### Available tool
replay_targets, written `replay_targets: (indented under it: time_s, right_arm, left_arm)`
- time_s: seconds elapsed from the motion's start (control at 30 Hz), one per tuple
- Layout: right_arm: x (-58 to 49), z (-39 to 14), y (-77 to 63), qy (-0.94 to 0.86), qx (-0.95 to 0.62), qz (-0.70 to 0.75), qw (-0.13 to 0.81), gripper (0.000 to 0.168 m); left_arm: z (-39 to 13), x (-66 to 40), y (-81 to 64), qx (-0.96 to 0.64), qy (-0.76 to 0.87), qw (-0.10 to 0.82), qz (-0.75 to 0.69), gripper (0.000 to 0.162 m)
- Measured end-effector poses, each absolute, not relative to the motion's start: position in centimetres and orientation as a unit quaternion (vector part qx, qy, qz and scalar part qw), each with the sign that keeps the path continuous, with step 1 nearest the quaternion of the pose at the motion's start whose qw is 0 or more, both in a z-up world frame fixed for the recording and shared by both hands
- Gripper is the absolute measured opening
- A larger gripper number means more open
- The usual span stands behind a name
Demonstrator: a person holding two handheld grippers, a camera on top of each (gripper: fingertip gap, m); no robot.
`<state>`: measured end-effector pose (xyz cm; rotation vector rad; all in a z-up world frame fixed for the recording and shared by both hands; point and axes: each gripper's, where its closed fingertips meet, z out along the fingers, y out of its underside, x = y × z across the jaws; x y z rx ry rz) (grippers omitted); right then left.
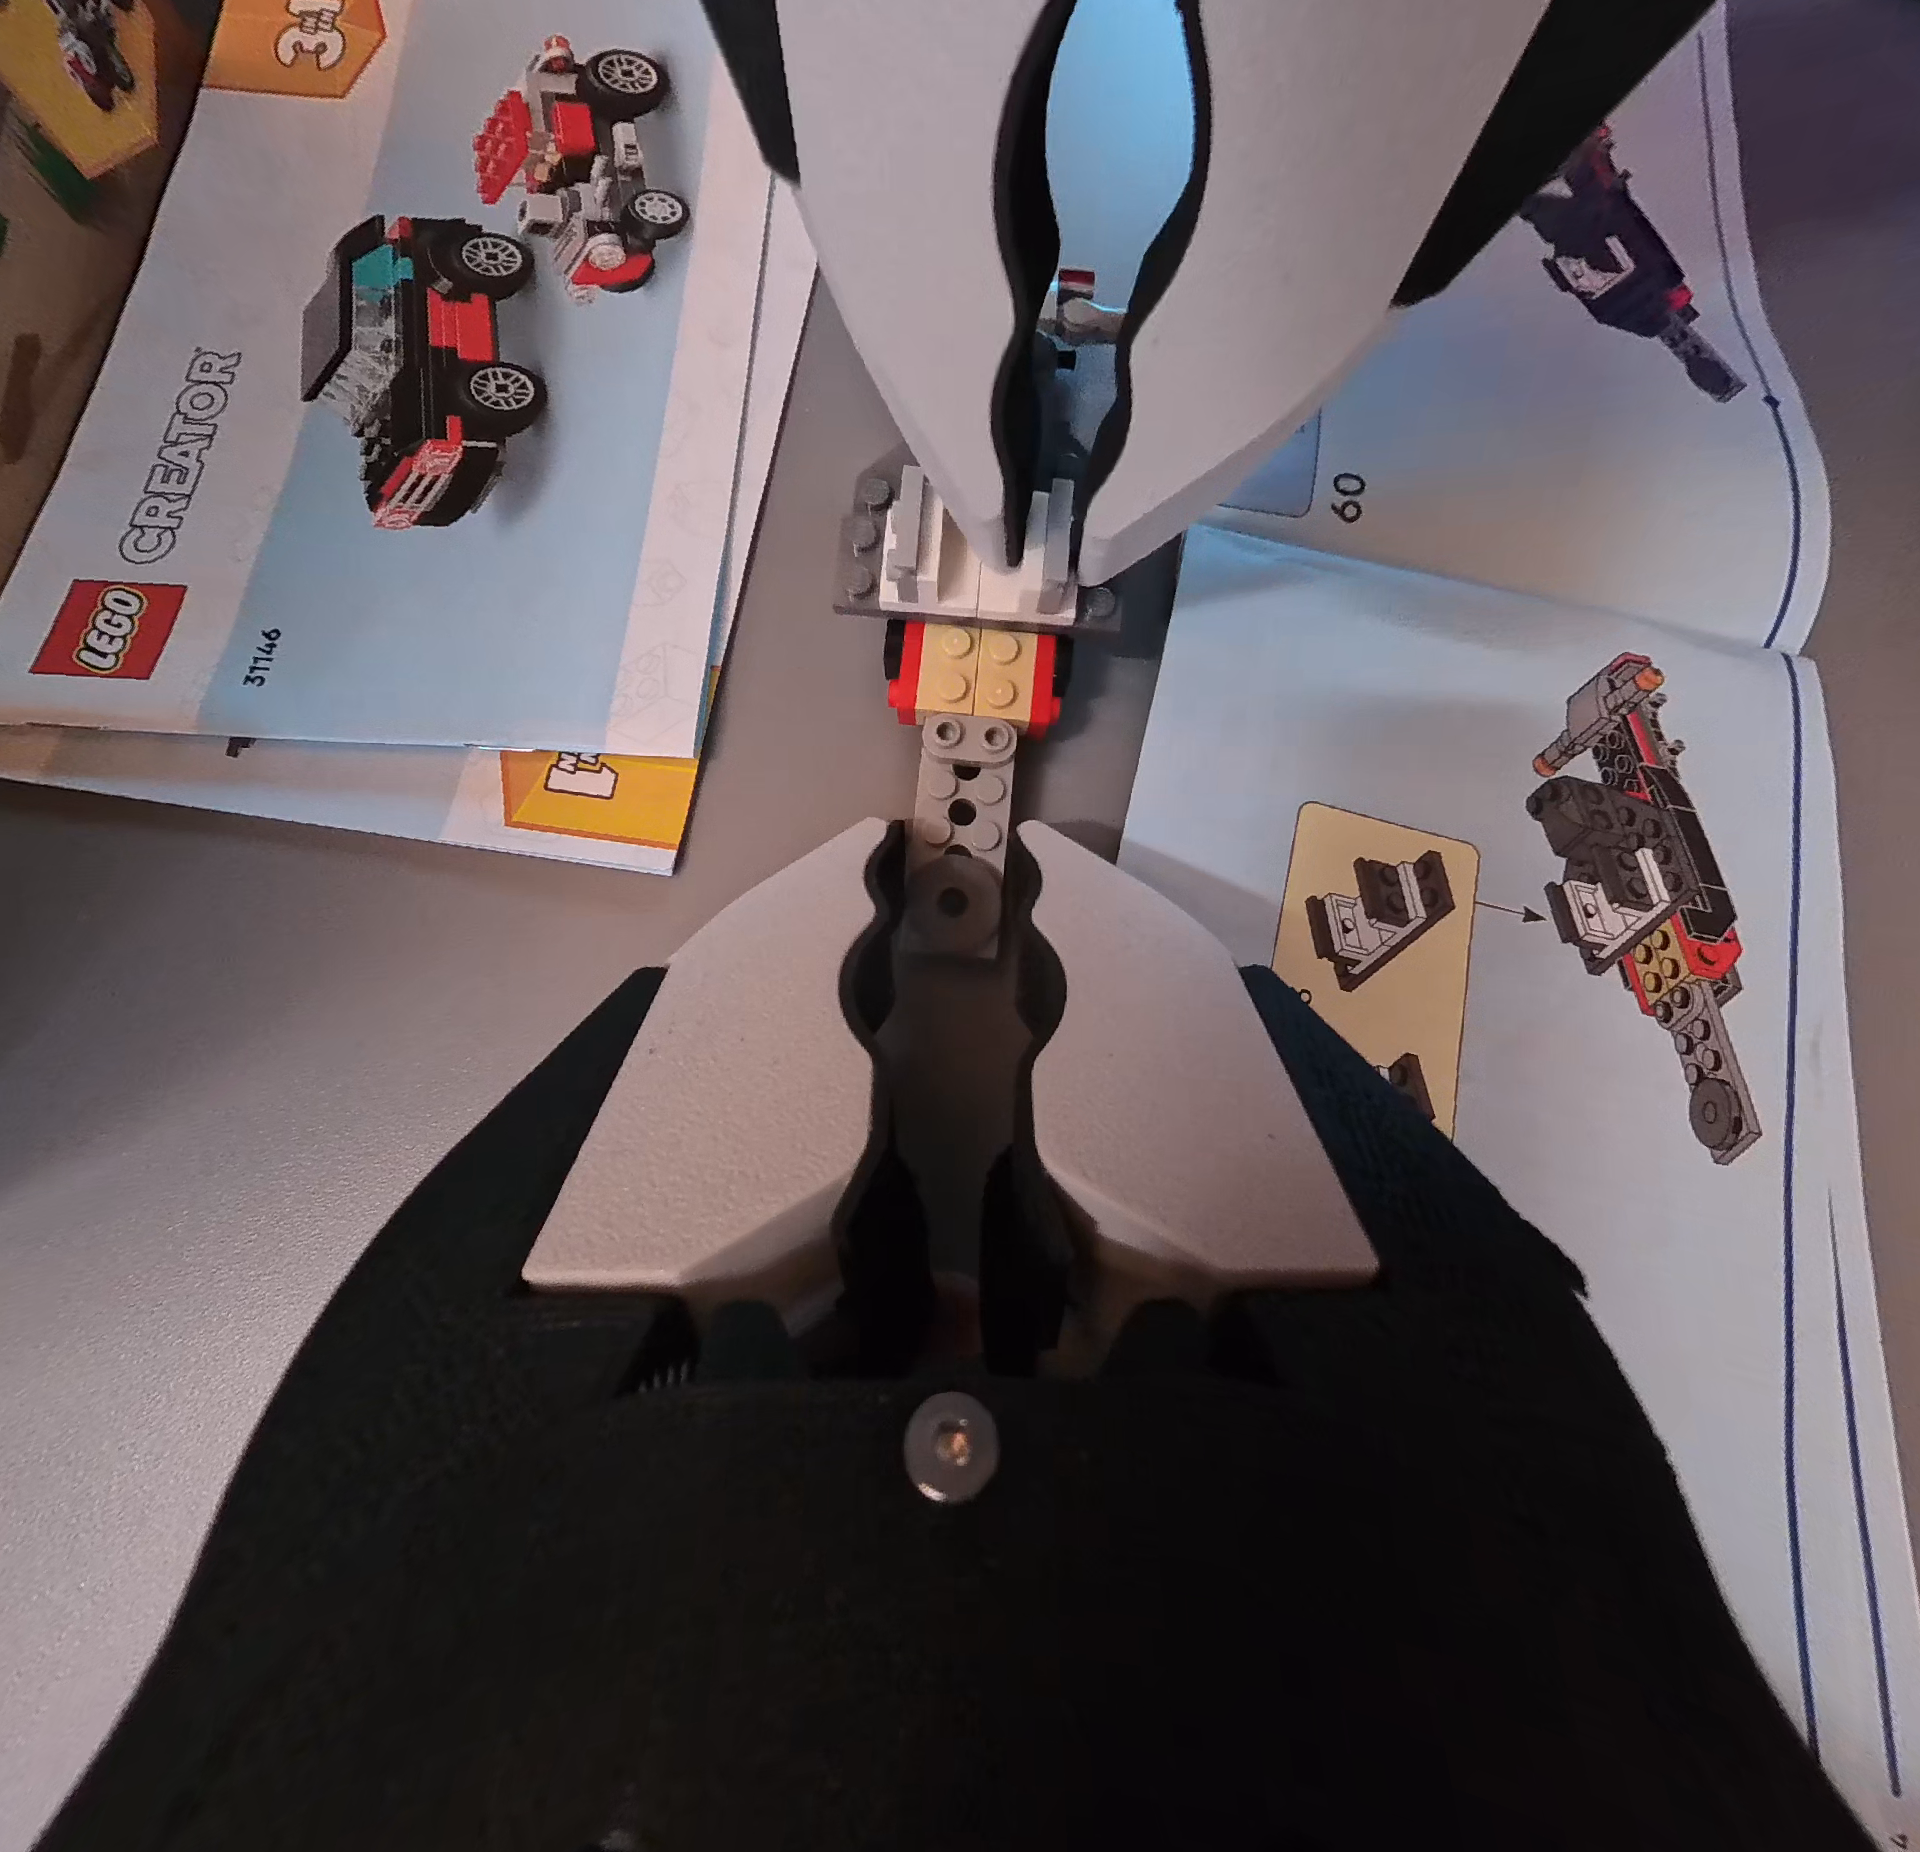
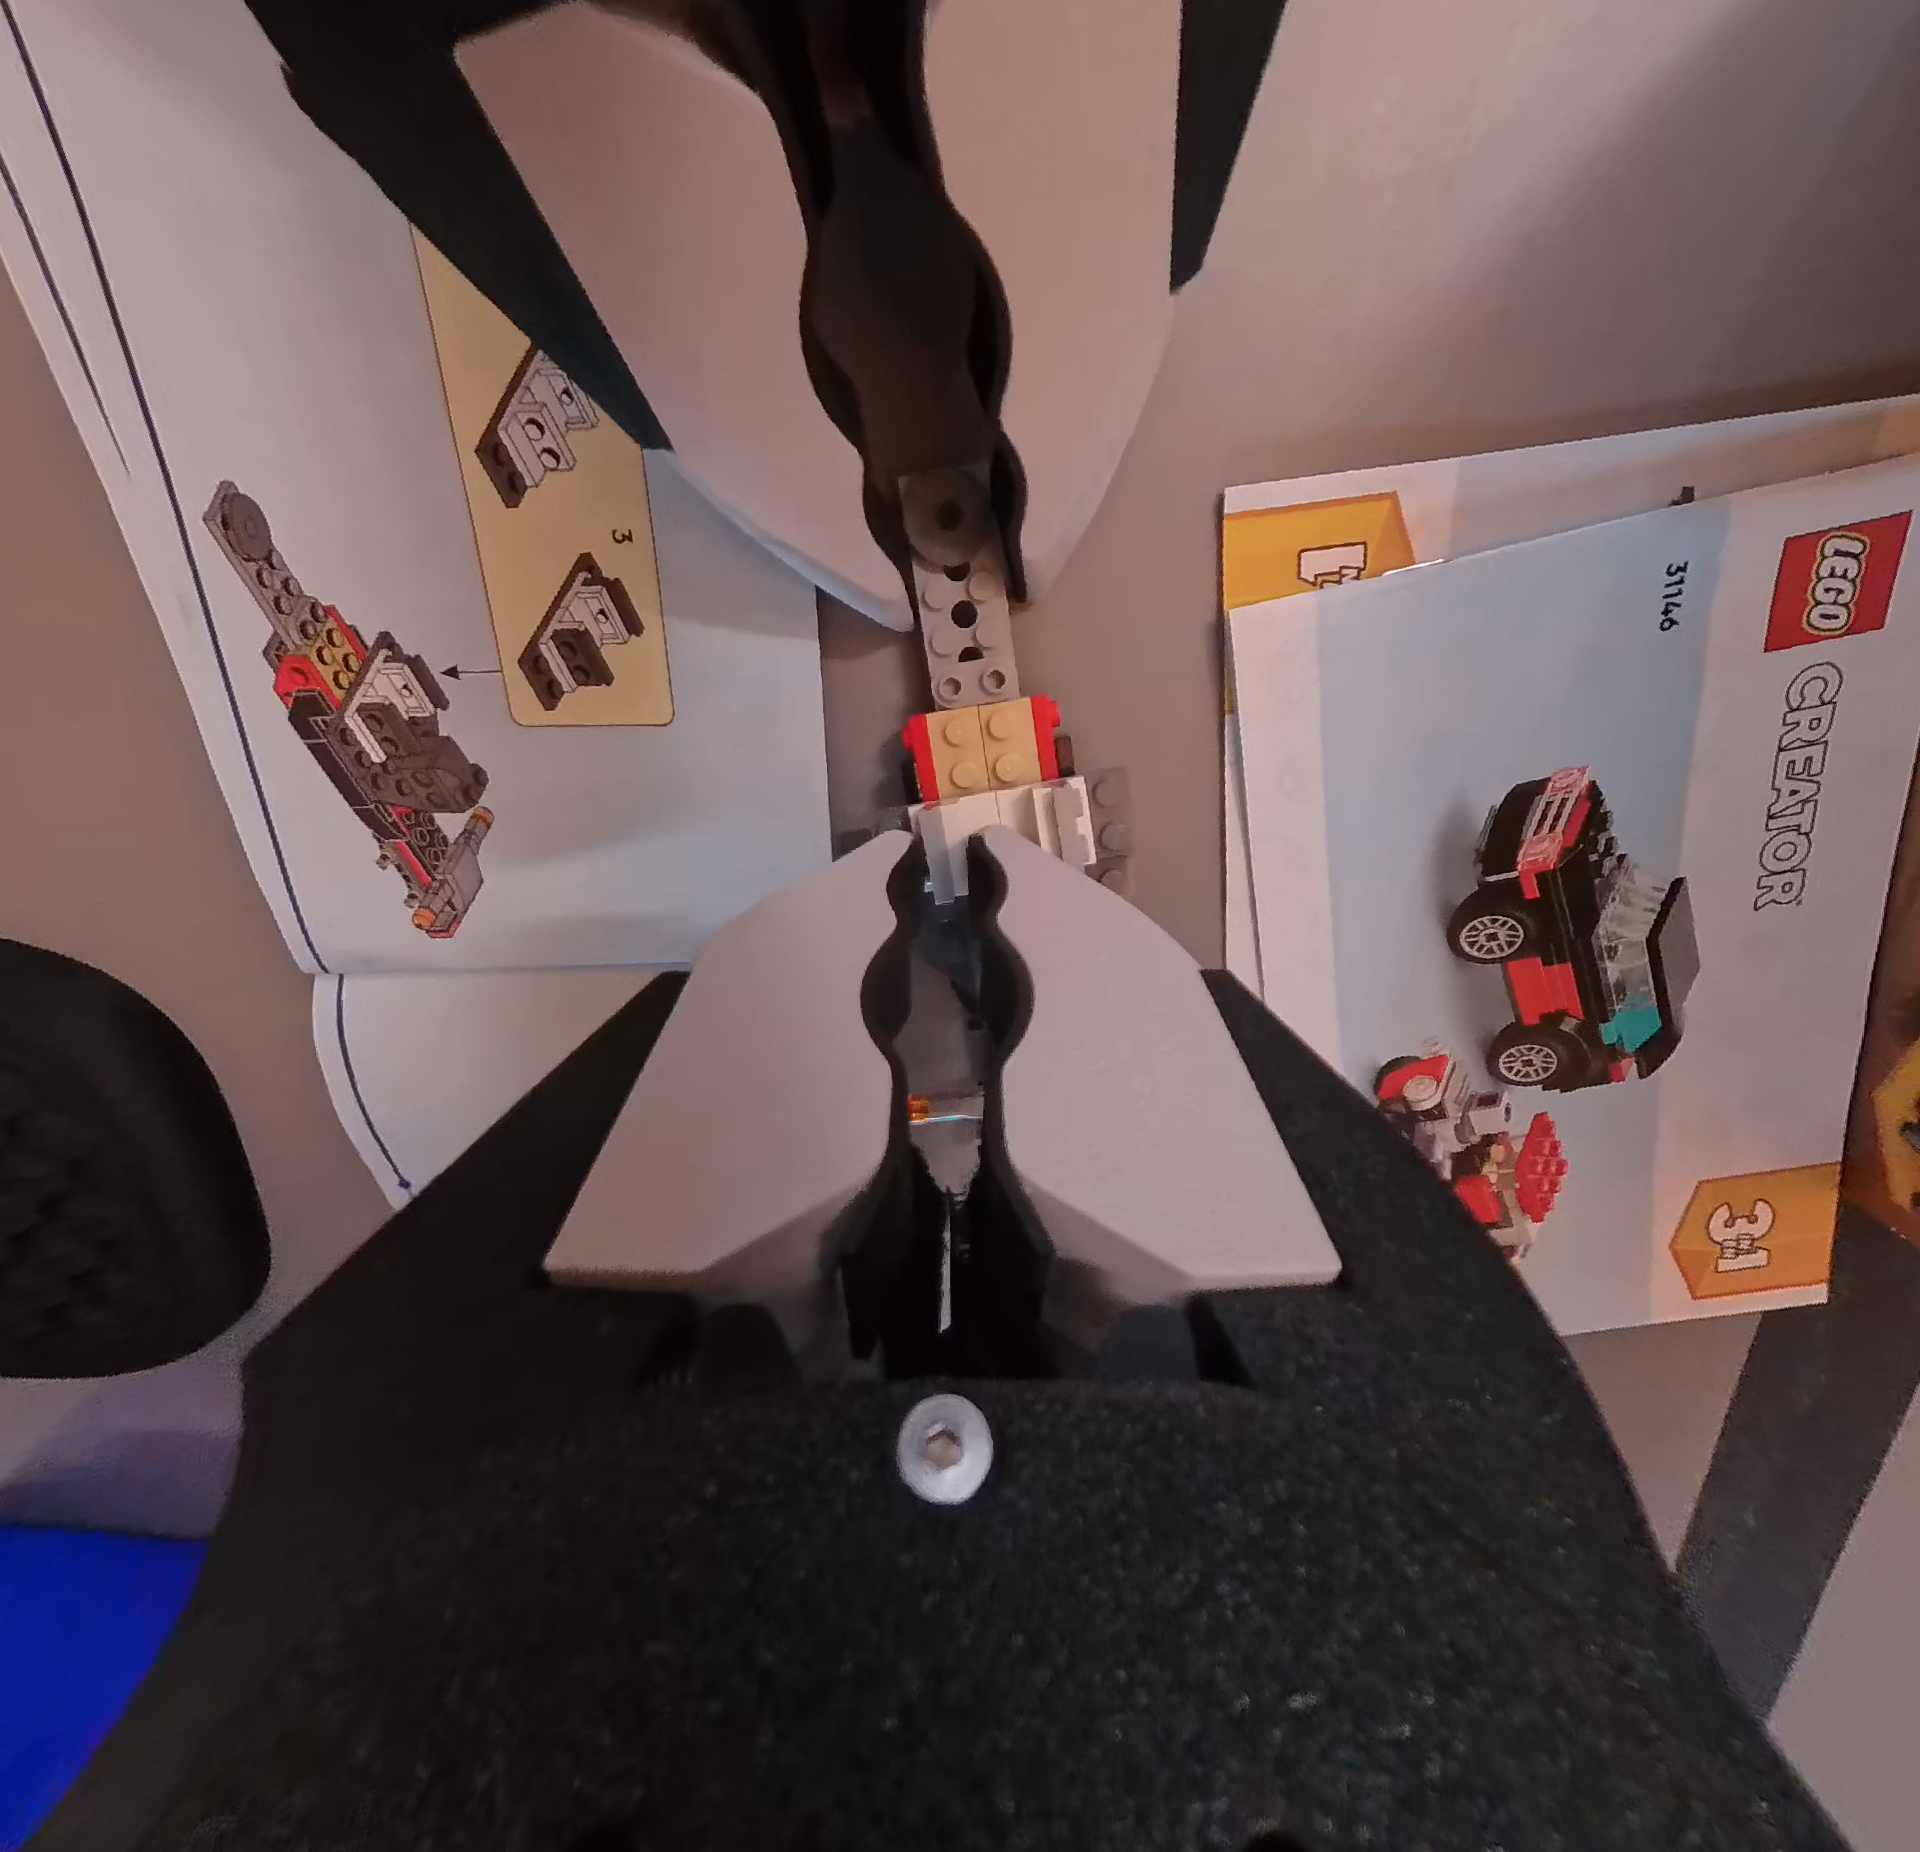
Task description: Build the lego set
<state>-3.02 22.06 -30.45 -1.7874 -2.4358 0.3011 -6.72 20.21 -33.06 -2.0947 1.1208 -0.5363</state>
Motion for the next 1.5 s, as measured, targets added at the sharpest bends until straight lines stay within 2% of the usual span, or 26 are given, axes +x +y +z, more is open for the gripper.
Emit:
replay_targets:
  time_s: [0.23, 0.47, 0.6, 0.77, 0.87, 0.97, 1.17, 1.5]
  right_arm:
    - [-3.1, -30.5, 21.9, -0.788, -0.608, 0.098, 0.028, 0.007]
    - [-3.2, -30.5, 21.8, -0.794, -0.600, 0.080, 0.048, 0.007]
    - [-3.1, -29.6, 22.1, -0.810, -0.570, 0.097, 0.099, 0.008]
    - [-4.2, -19.8, 20.2, -0.693, -0.578, 0.367, 0.224, 0.008]
    - [-3.1, -13.5, 16.7, -0.561, -0.510, 0.621, 0.199, 0.008]
    - [-1.4, -10.3, 15.9, -0.455, -0.449, 0.747, 0.184, 0.008]
    - [-0.6, -8.2, 14.1, -0.420, -0.384, 0.803, 0.179, 0.008]
    - [-0.7, -6.4, 12.6, -0.431, -0.351, 0.814, 0.167, 0.008]
  left_arm:
    - [-33.0, -6.7, 20.2, -0.807, 0.432, 0.346, -0.207, 0.019]
    - [-33.1, -6.7, 20.2, -0.807, 0.432, 0.345, -0.208, 0.018]
    - [-33.0, -6.7, 20.2, -0.807, 0.432, 0.345, -0.208, 0.019]
    - [-33.0, -6.7, 20.2, -0.806, 0.434, 0.346, -0.206, 0.019]
    - [-33.0, -6.6, 20.1, -0.806, 0.434, 0.345, -0.208, 0.019]
    - [-33.0, -6.7, 20.1, -0.805, 0.435, 0.346, -0.206, 0.019]
    - [-33.0, -6.6, 20.1, -0.805, 0.435, 0.347, -0.205, 0.019]
    - [-33.0, -6.6, 20.1, -0.805, 0.435, 0.347, -0.206, 0.019]
